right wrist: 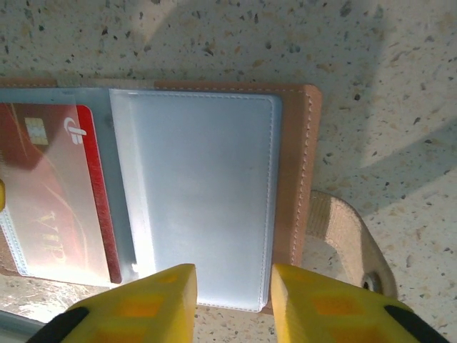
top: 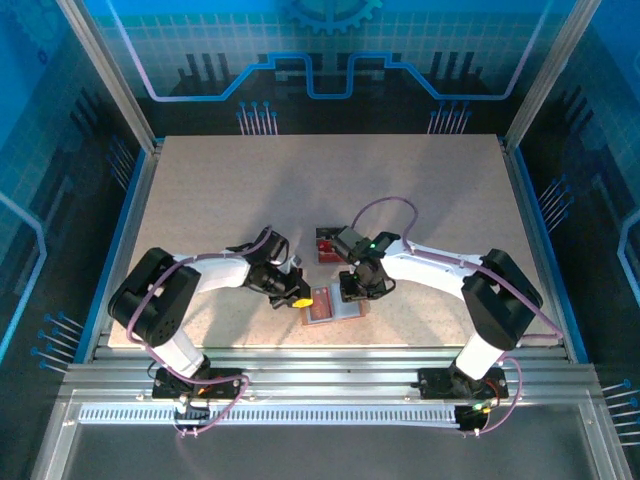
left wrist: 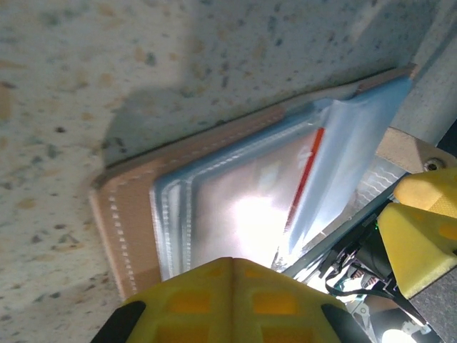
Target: Take the credit cards out of the card holder
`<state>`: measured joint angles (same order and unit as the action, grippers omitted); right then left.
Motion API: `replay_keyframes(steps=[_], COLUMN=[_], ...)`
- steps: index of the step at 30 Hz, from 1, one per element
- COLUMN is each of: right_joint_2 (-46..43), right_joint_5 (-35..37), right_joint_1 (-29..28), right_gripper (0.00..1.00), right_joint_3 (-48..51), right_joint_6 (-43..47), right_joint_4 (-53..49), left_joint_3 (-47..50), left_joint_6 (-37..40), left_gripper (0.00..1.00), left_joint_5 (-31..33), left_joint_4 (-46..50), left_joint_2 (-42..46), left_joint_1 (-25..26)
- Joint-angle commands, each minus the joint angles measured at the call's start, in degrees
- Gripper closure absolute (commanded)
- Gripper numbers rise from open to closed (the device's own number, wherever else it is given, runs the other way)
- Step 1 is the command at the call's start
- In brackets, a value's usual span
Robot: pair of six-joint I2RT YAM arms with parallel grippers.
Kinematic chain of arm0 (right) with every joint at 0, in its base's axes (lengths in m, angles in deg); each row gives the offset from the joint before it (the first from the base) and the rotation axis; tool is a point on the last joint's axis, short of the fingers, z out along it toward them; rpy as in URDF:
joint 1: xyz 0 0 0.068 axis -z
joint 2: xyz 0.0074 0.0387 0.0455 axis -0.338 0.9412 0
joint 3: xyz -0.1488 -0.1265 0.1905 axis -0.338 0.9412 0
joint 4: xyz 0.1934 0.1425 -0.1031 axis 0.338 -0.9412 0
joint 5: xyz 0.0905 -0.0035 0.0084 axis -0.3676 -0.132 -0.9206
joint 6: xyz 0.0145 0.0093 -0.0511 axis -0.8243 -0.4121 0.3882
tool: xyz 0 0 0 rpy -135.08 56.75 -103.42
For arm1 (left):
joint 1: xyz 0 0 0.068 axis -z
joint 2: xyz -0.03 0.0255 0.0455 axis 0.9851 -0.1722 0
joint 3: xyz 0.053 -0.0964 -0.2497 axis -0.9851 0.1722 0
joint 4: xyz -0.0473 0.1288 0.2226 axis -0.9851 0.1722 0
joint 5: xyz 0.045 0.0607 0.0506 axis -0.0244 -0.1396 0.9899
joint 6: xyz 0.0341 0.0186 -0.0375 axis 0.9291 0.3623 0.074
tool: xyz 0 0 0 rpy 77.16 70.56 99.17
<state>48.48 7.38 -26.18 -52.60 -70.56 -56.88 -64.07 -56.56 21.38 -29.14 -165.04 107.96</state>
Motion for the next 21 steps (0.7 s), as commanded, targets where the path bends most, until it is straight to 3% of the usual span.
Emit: replay_keyframes(steps=[1, 6, 21], right_joint_2=[-2.2, -4.0, -5.7], right_joint_5=[0.5, -0.9, -17.3], right_joint_1=[1.0, 1.2, 3.3], right_gripper=[0.71, 0.75, 0.86], right_joint_3=[0.8, 1.3, 6.6], right_joint_6=[0.4, 0.3, -2.1], right_joint_4=[-0.8, 0.1, 16.0], left_joint_3=[-2.5, -4.1, -3.7], left_joint_6=[-0.1, -1.0, -0.8], left_gripper=[0.95, 0.95, 0.95], left_joint_5=[-0.2, 0.0, 1.0], left_joint_4=[1.8, 1.3, 2.0], left_joint_2=[1.6, 1.0, 2.0], left_joint_1=[1.2, 2.4, 2.6])
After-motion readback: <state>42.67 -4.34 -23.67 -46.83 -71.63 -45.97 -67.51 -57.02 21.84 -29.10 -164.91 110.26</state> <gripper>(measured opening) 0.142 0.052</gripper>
